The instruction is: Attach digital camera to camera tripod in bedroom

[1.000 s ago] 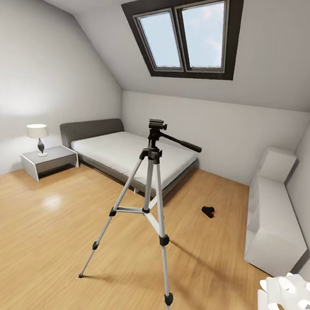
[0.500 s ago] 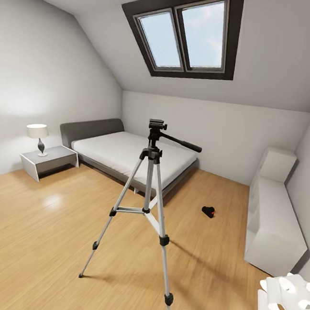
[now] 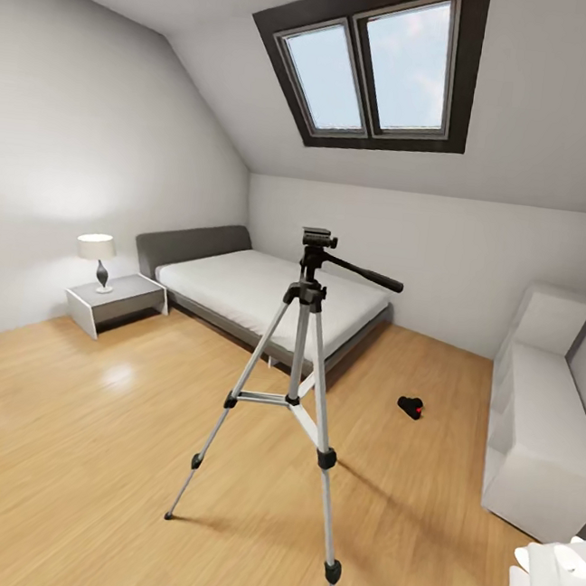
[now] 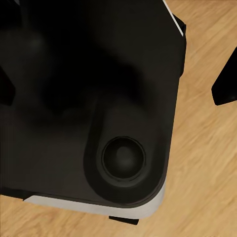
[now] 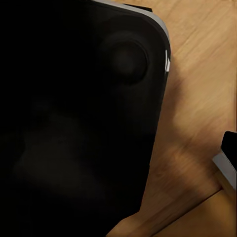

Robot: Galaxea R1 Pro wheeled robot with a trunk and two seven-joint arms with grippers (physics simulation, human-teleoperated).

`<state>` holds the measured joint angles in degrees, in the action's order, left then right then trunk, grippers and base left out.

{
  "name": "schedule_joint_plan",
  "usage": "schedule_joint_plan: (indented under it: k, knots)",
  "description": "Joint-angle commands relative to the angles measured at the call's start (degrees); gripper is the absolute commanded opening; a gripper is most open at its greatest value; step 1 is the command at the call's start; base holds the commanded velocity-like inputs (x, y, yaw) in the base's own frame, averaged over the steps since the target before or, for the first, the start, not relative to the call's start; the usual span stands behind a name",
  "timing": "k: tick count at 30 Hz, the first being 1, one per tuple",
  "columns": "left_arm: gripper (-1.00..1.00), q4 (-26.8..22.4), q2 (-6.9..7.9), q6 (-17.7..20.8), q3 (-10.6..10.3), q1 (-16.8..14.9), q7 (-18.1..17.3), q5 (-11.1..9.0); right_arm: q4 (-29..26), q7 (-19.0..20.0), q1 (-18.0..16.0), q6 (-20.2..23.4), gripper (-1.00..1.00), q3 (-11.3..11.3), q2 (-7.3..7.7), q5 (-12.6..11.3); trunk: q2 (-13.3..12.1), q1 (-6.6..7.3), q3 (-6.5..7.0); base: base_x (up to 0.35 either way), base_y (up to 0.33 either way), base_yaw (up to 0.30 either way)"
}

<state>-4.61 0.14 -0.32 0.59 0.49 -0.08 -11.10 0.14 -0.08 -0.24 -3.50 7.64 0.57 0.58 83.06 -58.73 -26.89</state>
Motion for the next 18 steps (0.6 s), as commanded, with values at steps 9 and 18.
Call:
schedule_joint_plan:
  k: [9,18]
  knots:
    - [1.0,-0.12,0.0,-0.03,0.05,0.03,-0.01,-0.37,0.08,-0.01,-0.03,-0.19,1.0,0.53,0.21,-0.07,0.02,0.0,-0.04,0.0,0.0,0.006]
    - [1.0,-0.05,-0.04,-0.03,0.17,0.03,0.16,-0.53,0.21,-0.01,-0.03,-0.19,1.0,0.54,0.47,-0.27,0.02,0.0,-0.04,0.0,0.0,0.0]
